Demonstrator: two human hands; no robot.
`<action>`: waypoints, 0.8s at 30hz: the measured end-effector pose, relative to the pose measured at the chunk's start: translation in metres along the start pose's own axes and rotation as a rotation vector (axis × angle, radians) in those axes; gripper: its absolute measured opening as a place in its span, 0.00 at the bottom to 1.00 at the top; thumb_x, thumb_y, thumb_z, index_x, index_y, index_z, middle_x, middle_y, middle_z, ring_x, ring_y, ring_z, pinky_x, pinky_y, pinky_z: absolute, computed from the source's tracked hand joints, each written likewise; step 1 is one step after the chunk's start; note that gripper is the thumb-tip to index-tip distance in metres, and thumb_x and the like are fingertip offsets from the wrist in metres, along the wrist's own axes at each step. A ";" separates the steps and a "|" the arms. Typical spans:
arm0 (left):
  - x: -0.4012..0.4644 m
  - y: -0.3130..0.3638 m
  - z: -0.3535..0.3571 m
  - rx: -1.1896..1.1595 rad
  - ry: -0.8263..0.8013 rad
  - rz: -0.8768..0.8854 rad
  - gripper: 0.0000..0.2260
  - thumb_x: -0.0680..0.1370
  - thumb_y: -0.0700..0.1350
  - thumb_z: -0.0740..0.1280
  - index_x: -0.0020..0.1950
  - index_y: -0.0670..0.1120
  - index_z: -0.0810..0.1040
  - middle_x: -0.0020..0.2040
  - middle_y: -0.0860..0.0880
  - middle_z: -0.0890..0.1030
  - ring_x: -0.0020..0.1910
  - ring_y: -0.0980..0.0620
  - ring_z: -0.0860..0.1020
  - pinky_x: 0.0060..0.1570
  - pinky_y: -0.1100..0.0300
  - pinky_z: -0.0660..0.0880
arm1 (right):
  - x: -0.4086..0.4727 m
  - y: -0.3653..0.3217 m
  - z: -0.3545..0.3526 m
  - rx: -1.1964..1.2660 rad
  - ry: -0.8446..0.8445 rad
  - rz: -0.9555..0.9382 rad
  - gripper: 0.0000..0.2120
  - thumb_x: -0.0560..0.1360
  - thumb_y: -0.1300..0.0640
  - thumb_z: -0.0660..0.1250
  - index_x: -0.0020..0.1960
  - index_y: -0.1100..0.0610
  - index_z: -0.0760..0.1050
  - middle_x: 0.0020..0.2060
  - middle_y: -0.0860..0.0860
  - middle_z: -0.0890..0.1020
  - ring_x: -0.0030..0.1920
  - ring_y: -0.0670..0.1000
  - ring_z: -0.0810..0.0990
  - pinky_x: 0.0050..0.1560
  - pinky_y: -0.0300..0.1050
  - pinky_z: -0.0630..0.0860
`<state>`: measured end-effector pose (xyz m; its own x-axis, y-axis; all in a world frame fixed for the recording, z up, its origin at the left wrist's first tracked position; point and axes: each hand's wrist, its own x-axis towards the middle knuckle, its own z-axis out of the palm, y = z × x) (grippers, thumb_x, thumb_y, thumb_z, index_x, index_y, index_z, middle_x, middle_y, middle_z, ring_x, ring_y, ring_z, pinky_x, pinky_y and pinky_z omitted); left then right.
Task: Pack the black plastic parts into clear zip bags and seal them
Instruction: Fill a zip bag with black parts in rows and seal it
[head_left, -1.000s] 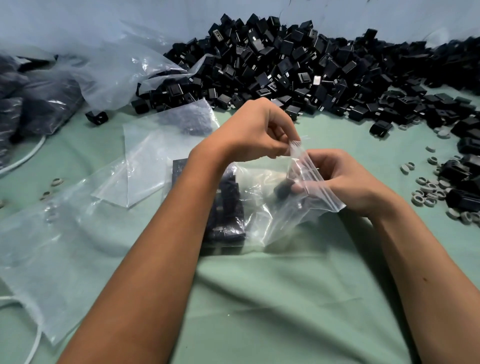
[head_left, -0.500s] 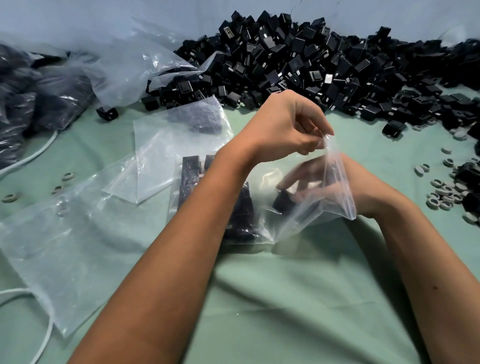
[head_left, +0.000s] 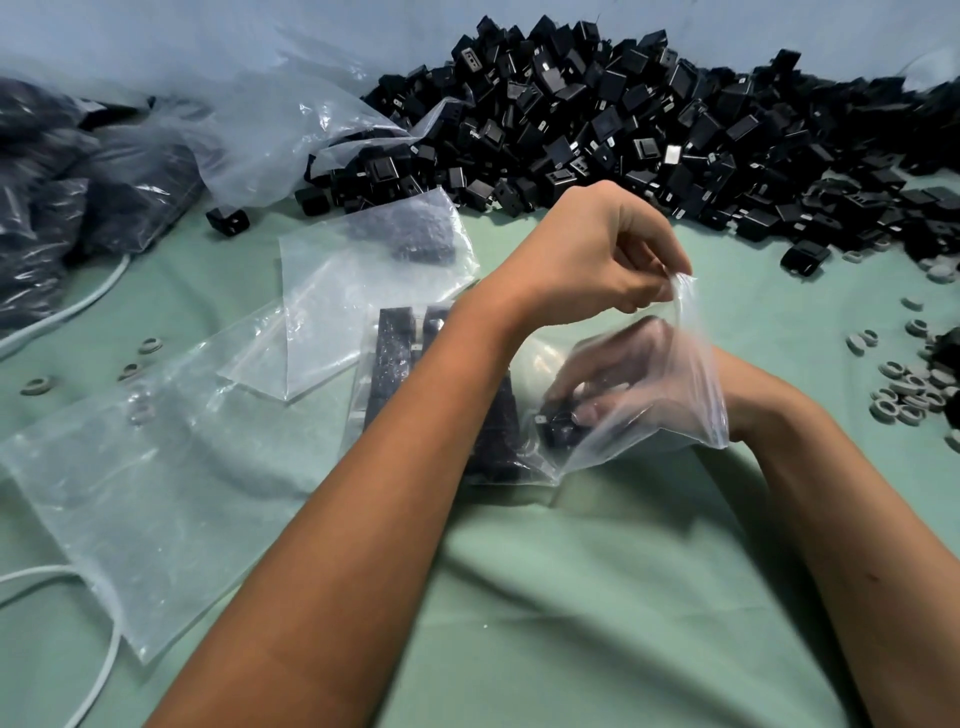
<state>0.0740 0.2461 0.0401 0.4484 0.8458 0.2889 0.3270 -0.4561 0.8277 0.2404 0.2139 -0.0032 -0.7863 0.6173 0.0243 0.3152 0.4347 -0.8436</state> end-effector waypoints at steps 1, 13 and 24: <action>0.000 -0.001 0.000 0.002 -0.002 -0.002 0.07 0.72 0.30 0.76 0.49 0.36 0.86 0.37 0.39 0.85 0.33 0.51 0.83 0.40 0.51 0.85 | 0.000 0.000 0.001 0.015 -0.016 0.001 0.09 0.75 0.62 0.77 0.55 0.56 0.86 0.49 0.54 0.87 0.49 0.57 0.86 0.52 0.52 0.83; -0.001 0.008 -0.003 0.034 -0.023 0.000 0.06 0.73 0.30 0.75 0.49 0.36 0.86 0.36 0.40 0.84 0.34 0.49 0.84 0.41 0.48 0.85 | 0.004 0.005 0.004 0.059 -0.018 0.091 0.15 0.70 0.49 0.81 0.56 0.47 0.87 0.47 0.58 0.87 0.50 0.67 0.82 0.53 0.66 0.79; -0.002 0.010 0.000 0.039 0.003 0.015 0.06 0.73 0.30 0.75 0.49 0.35 0.86 0.38 0.38 0.85 0.34 0.48 0.84 0.41 0.48 0.85 | 0.010 0.030 -0.008 0.127 -0.120 0.188 0.14 0.70 0.52 0.82 0.54 0.42 0.87 0.50 0.45 0.88 0.51 0.50 0.87 0.51 0.41 0.82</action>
<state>0.0760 0.2396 0.0480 0.4509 0.8398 0.3023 0.3527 -0.4788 0.8040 0.2464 0.2380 -0.0236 -0.7802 0.5937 -0.1969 0.3984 0.2291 -0.8881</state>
